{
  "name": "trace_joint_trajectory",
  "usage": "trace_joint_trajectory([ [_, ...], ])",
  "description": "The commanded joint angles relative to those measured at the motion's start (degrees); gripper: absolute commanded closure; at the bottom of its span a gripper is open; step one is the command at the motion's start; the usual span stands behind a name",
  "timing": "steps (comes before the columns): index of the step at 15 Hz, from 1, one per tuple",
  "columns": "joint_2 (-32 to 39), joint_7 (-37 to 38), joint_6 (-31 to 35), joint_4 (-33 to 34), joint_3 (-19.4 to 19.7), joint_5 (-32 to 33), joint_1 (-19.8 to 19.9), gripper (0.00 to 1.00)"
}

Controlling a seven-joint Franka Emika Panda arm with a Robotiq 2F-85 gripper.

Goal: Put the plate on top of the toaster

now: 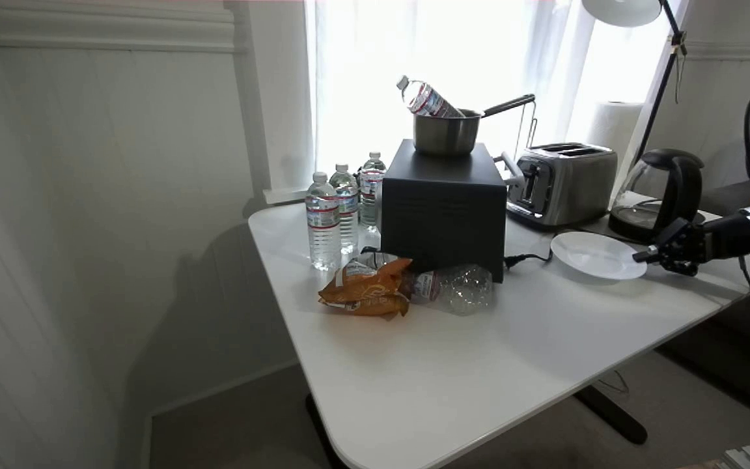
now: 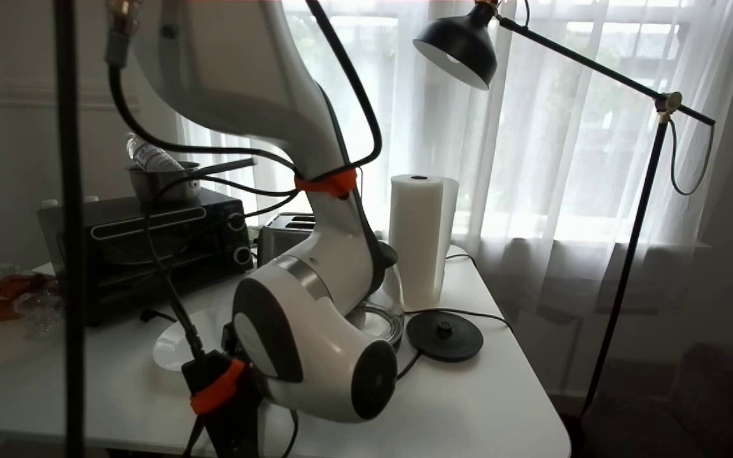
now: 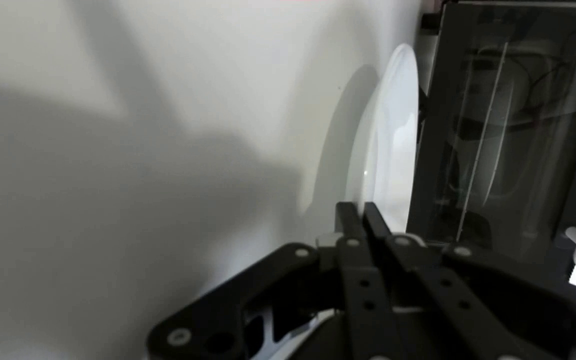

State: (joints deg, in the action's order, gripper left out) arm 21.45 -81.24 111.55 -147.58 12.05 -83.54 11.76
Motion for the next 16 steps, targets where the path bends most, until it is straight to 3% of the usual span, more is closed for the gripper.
trace_joint_trajectory([
  [1,1.41,-0.05,-0.86,0.81,0.29,-1.02,-0.01,0.99],
  [6,-0.57,-0.71,-2.14,-0.57,1.97,4.36,0.84,0.99],
  [11,-6.47,0.11,-1.96,-3.26,5.35,20.41,1.42,0.99],
  [16,-14.94,3.33,-6.62,-3.47,7.06,27.61,4.17,0.99],
])
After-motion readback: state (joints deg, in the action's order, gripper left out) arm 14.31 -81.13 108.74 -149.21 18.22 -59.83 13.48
